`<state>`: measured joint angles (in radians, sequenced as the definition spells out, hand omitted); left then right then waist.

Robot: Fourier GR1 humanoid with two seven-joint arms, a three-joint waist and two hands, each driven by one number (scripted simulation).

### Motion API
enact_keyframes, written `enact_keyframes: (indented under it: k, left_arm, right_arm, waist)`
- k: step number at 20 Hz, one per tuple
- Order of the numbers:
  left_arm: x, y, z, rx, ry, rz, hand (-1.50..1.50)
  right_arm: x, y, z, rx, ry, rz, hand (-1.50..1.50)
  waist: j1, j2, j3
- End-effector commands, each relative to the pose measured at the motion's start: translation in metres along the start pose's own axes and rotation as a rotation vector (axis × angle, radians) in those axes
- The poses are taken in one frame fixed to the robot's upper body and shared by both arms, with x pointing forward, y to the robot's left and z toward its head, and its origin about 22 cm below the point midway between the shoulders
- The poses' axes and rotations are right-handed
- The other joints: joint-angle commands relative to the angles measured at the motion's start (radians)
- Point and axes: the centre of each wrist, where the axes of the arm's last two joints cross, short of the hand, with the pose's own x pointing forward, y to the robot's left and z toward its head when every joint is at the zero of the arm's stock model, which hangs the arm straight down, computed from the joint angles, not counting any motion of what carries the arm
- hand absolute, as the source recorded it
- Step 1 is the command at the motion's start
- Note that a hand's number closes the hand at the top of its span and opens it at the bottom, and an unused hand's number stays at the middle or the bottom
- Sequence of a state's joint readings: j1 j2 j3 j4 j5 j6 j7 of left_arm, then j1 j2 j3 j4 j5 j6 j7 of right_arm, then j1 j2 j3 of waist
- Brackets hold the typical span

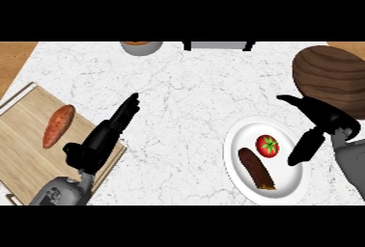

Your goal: Pick the tomato from the plate and place it in the bowl

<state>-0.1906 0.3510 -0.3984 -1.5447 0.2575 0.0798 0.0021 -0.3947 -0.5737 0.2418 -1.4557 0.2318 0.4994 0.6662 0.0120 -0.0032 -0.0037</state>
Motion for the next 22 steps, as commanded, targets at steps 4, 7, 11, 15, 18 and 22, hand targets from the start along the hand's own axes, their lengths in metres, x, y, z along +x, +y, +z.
enact_keyframes:
  k: [4,7,11,15,18,22]
  left_arm:
    - [-0.002,0.007,0.005,0.037,0.003,0.006,0.00]
    - [0.002,0.009,-0.004,0.016,-0.001,0.015,0.00]
    - [0.002,-0.006,0.000,0.017,0.007,0.004,0.00]
    - [0.001,0.008,-0.013,0.026,0.006,-0.001,0.00]
    - [0.013,-0.009,0.005,0.006,-0.001,0.014,0.00]
    - [0.000,0.009,0.018,0.016,0.017,-0.007,0.00]
  right_arm:
    - [0.052,-0.010,0.017,0.165,0.078,0.054,-1.50]
    - [0.060,0.010,-0.002,0.183,0.120,0.054,-1.50]
    - [0.047,0.001,0.008,0.172,0.114,0.073,-1.50]
    - [0.057,0.026,0.014,0.130,0.107,0.073,-1.50]
    - [0.054,0.038,0.017,0.070,0.087,0.088,-1.50]
    - [0.063,0.042,-0.002,0.015,0.097,0.110,-1.50]
  waist:
    - [-0.013,0.000,0.003]
    - [-0.009,0.003,0.003]
    - [-0.014,0.002,0.003]
    - [-0.017,0.002,0.003]
    - [-0.012,0.001,0.004]
    - [-0.005,0.003,0.004]
